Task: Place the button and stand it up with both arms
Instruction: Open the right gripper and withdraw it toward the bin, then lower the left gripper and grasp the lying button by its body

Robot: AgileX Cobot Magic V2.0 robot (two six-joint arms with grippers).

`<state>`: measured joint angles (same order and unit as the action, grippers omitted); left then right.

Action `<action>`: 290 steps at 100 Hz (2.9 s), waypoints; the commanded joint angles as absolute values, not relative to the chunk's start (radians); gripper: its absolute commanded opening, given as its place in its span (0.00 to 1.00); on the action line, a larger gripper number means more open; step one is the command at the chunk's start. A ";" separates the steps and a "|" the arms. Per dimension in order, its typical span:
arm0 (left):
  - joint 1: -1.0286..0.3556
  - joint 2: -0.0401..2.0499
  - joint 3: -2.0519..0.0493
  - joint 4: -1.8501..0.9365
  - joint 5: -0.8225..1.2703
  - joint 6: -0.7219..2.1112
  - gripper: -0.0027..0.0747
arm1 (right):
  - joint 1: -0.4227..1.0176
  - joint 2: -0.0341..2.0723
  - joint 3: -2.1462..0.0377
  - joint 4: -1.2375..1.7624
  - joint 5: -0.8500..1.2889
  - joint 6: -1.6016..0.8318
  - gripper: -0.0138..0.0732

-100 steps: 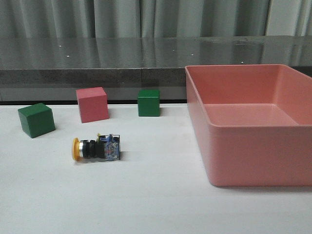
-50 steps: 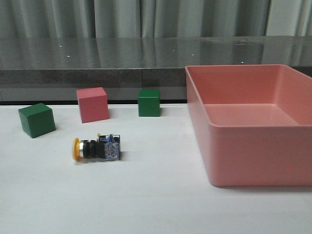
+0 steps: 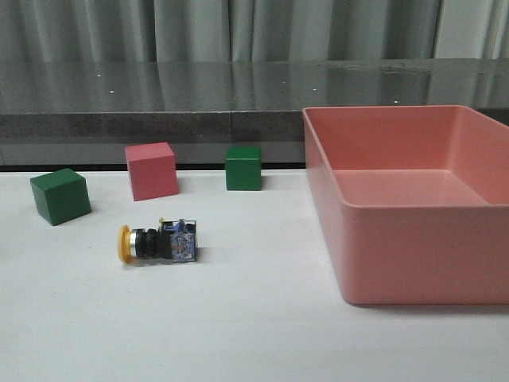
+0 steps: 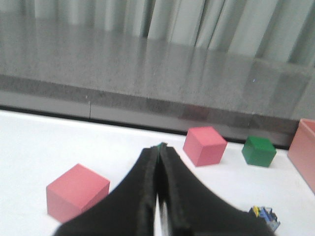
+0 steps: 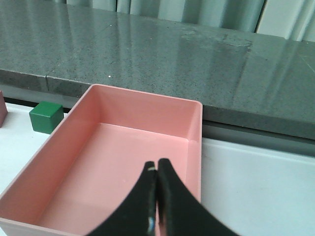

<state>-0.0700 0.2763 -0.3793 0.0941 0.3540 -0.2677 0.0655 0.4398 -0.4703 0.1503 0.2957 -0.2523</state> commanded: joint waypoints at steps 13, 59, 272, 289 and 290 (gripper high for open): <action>-0.077 0.582 -0.638 0.076 0.502 -0.196 0.01 | 0.060 0.442 -0.496 0.155 0.224 -0.253 0.09; -0.077 0.804 -0.719 -0.070 0.472 0.208 0.77 | 0.060 0.442 -0.496 0.155 0.236 -0.253 0.09; -0.105 1.929 -1.028 -1.291 0.950 2.167 0.76 | 0.063 0.442 -0.496 0.155 0.277 -0.253 0.09; -0.105 1.975 -1.028 -1.318 0.950 2.201 0.69 | 0.063 0.442 -0.496 0.155 0.277 -0.253 0.09; -0.105 1.974 -1.028 -1.318 0.950 2.205 0.68 | 0.063 0.442 -0.496 0.155 0.277 -0.253 0.09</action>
<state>-0.0987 2.0029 -1.0054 -1.2578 0.8962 2.1803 0.0655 0.4398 -0.4703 0.1503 0.3459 -0.2500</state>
